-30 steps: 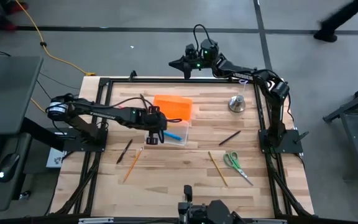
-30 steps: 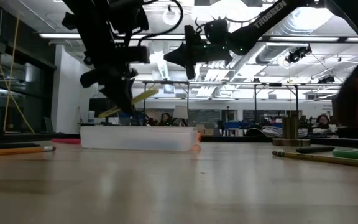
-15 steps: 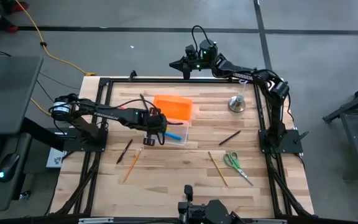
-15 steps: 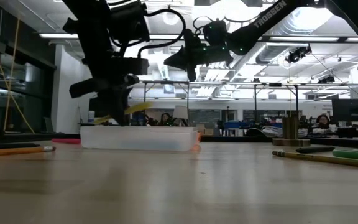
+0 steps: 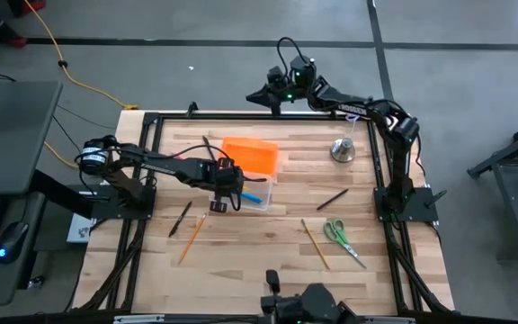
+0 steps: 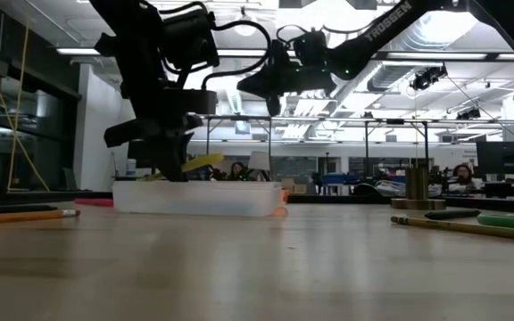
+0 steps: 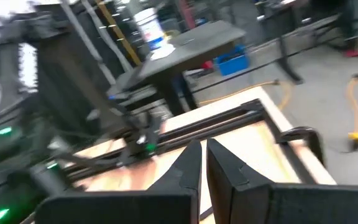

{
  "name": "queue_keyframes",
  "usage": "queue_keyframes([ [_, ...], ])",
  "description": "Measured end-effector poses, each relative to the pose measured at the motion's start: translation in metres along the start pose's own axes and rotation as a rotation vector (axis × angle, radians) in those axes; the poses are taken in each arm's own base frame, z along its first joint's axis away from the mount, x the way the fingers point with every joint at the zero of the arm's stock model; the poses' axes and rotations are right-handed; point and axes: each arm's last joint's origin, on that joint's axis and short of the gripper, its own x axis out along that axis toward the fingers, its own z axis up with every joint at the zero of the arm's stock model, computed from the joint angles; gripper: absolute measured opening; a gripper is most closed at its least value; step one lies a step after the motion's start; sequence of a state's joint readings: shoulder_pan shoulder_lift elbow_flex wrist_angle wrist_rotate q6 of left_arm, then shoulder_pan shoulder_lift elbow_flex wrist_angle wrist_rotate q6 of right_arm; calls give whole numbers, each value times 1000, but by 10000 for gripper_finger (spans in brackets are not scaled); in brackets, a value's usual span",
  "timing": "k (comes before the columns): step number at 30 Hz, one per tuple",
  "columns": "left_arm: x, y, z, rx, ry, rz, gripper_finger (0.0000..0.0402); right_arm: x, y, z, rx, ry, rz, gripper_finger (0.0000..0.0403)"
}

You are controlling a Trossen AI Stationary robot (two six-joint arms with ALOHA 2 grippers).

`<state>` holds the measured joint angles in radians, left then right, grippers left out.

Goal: Pick & place school supplies into a supply box
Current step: Put the yellow pen into the orange supply box

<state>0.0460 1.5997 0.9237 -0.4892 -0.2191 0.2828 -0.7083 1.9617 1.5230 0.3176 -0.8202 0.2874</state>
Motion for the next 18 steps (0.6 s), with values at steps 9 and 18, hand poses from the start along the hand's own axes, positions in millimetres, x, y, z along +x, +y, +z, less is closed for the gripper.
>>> queue_keyframes([
  [9, 0, 0, 0, -3, 2, -1, 51, -19, 13, 13, -4, 56, -6, 0],
  [18, 0, 0, 1, -2, -8, 2, 55, -48, 63, 30, -120, 206, -174, 0],
])
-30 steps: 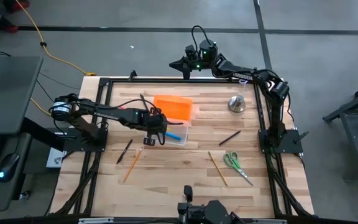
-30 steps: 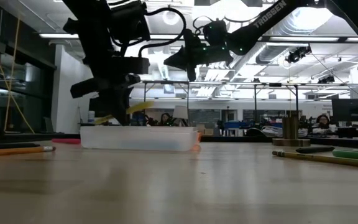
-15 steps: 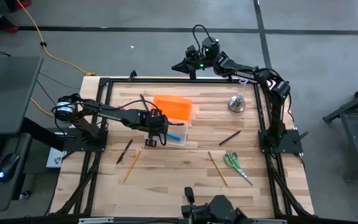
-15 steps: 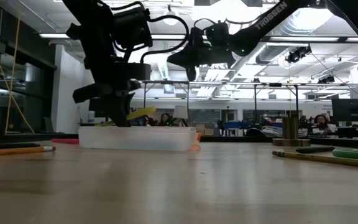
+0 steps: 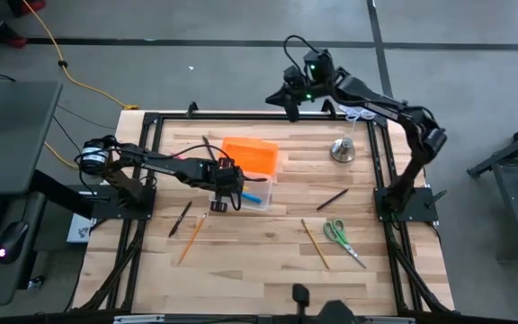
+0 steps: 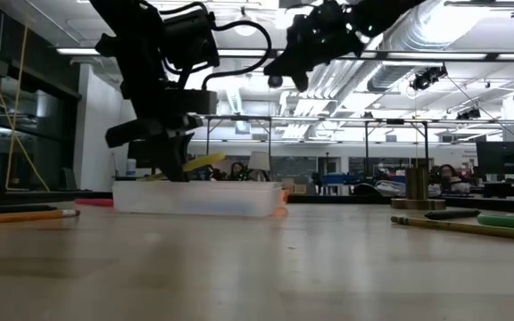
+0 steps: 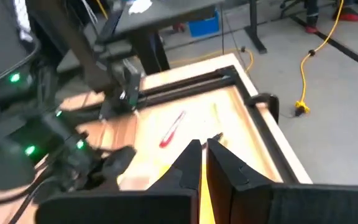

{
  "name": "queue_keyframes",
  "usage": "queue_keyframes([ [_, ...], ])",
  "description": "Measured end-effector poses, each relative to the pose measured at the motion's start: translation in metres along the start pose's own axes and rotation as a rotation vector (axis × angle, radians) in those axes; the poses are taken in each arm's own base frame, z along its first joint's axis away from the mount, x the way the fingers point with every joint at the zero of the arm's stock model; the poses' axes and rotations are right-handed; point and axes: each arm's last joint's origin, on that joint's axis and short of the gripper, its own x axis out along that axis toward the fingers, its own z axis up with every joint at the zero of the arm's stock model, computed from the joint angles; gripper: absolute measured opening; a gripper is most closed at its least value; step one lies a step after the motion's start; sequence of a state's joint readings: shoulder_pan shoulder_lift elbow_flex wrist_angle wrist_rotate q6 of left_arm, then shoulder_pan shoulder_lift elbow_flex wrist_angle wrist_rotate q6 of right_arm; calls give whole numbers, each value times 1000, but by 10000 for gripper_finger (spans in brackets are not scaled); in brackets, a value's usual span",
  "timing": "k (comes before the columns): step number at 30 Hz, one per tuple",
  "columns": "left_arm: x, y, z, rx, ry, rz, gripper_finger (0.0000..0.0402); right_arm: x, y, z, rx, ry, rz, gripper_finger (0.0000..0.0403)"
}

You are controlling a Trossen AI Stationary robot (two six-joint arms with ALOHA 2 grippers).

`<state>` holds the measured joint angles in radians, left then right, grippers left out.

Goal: Pick & place school supplies into a supply box
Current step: Put the yellow pen into the orange supply box

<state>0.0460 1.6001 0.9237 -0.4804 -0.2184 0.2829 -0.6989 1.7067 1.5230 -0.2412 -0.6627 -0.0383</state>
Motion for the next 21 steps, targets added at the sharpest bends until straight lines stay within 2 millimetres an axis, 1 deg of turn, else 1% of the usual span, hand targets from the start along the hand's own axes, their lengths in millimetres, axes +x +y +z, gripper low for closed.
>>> queue_keyframes([
  [4, 0, 0, 1, -2, -8, 2, 52, -11, 16, 3, -20, 50, -27, 0],
  [10, 0, 0, 1, -2, -7, 3, 68, -28, 36, 7, -33, 92, -51, 0],
  [16, 0, 0, 1, -2, -6, 3, 54, -50, 50, 10, -38, 132, -100, 0],
  [18, 0, 0, 1, -2, -6, 4, 54, -57, 55, 8, -50, 114, -108, 0],
  [21, 0, 0, 1, -2, -7, 4, 65, -69, 63, -5, -39, 77, -149, 0],
])
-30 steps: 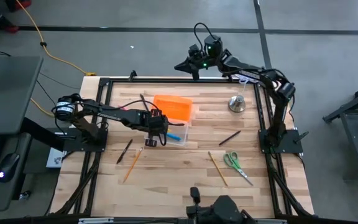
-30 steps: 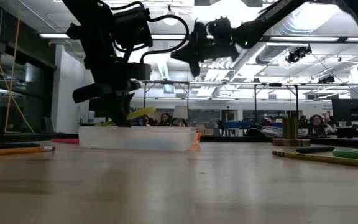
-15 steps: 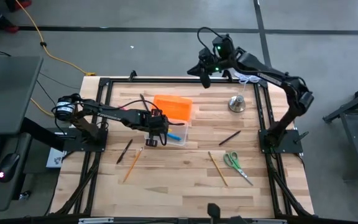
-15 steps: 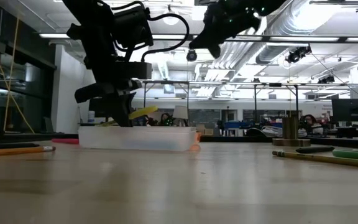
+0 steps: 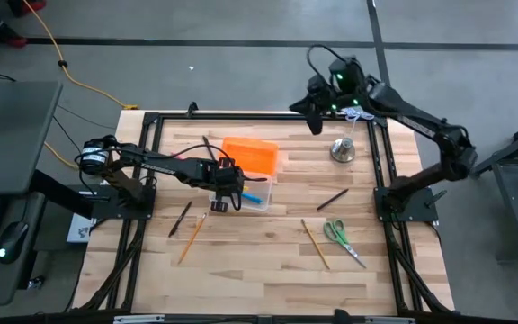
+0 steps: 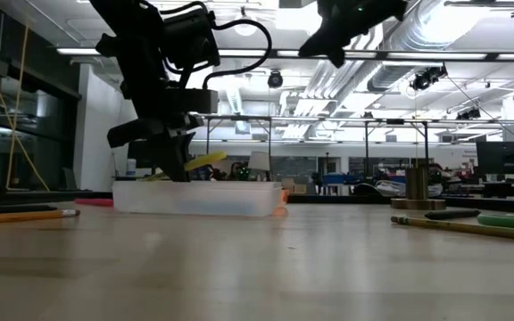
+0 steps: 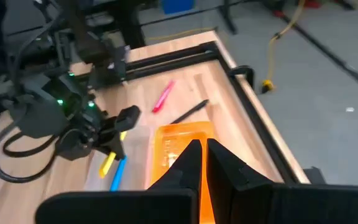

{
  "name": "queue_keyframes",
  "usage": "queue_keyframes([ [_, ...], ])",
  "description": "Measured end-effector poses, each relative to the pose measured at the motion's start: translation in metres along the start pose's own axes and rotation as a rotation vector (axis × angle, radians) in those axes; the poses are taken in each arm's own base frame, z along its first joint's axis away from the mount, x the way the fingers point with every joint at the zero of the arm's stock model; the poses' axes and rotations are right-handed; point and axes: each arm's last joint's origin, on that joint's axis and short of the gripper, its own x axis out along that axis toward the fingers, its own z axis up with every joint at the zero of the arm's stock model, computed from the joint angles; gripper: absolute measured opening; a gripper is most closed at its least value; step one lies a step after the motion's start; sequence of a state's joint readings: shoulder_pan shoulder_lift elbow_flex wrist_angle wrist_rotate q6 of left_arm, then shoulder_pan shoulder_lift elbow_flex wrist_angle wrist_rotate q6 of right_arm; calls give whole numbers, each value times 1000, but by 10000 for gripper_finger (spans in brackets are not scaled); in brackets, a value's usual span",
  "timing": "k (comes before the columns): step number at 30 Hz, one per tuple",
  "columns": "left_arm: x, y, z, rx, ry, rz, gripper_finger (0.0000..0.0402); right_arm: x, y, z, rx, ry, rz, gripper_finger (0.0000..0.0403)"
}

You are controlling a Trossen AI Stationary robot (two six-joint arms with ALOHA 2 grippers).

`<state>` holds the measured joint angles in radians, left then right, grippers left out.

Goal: Pick & place school supplies into a supply box
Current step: Put the yellow pen into the orange supply box

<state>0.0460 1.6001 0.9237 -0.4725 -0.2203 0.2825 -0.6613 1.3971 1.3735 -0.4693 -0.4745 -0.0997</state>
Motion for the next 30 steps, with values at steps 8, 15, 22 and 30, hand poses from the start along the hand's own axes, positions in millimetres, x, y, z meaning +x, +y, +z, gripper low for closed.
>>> queue_keyframes([
  [8, 0, 0, 0, 0, 0, -1, 59, -37, 21, -52, 71, -157, -105, 0],
  [15, 0, 0, 0, 0, -1, -1, 70, -59, 39, -89, 141, -178, -130, 0],
  [22, 0, 0, 0, 0, -1, -2, 64, -60, 55, -122, 196, -220, -133, 0],
  [30, 0, 1, 2, -5, -25, 4, 82, -55, 65, -138, 234, -240, -96, 0],
])
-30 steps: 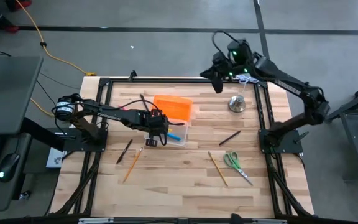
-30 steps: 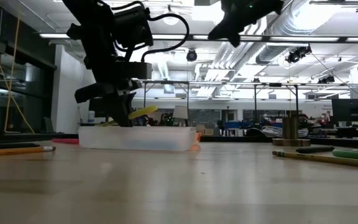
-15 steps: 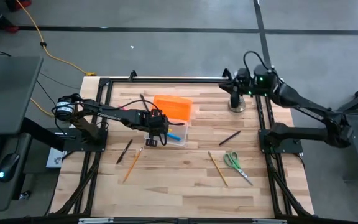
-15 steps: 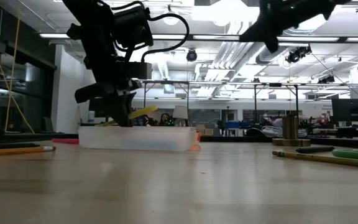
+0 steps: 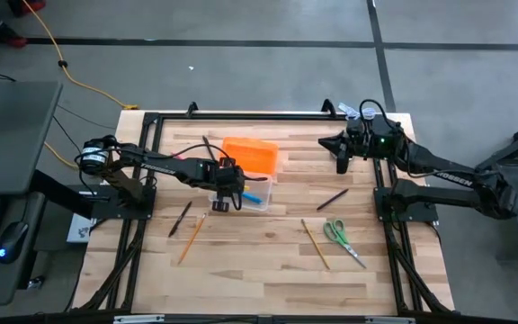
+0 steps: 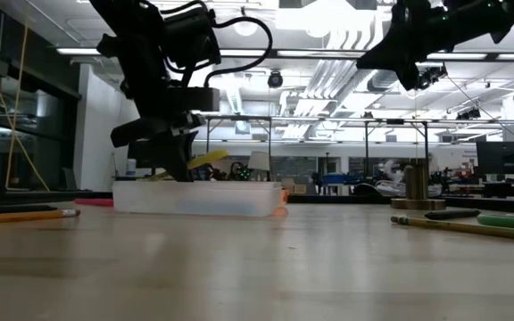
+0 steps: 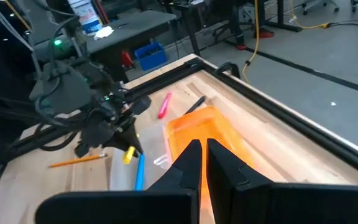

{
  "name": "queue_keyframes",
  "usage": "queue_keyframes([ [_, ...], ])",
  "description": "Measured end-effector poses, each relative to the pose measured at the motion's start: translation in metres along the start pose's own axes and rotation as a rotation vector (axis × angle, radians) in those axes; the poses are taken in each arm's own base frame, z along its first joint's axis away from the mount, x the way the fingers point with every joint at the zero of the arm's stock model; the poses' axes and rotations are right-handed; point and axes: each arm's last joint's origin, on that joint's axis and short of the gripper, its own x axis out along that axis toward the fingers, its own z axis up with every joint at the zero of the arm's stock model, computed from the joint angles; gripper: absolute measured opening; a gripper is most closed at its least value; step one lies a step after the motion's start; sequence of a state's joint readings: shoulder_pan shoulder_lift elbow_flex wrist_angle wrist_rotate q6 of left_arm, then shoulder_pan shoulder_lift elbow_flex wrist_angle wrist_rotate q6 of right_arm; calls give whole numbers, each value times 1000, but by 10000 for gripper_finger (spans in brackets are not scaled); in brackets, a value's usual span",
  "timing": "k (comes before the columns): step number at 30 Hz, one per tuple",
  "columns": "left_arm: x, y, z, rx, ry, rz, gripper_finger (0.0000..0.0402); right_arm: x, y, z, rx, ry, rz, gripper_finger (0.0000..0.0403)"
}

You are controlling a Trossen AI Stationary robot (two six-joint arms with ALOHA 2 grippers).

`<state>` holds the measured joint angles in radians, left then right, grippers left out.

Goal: Pick & place school supplies into a supply box
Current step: Put the yellow pen into the orange supply box

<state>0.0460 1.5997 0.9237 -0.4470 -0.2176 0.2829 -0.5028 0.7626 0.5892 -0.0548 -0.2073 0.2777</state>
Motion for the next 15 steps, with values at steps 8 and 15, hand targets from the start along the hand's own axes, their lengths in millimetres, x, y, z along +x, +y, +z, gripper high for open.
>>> queue_keyframes([
  [8, 0, 1, 4, -10, -43, 11, 93, 1, 5, -1, -10, -4, -11, 0],
  [15, 0, 1, 5, -13, -46, 12, 94, 1, 4, -1, -7, -6, -12, 0],
])
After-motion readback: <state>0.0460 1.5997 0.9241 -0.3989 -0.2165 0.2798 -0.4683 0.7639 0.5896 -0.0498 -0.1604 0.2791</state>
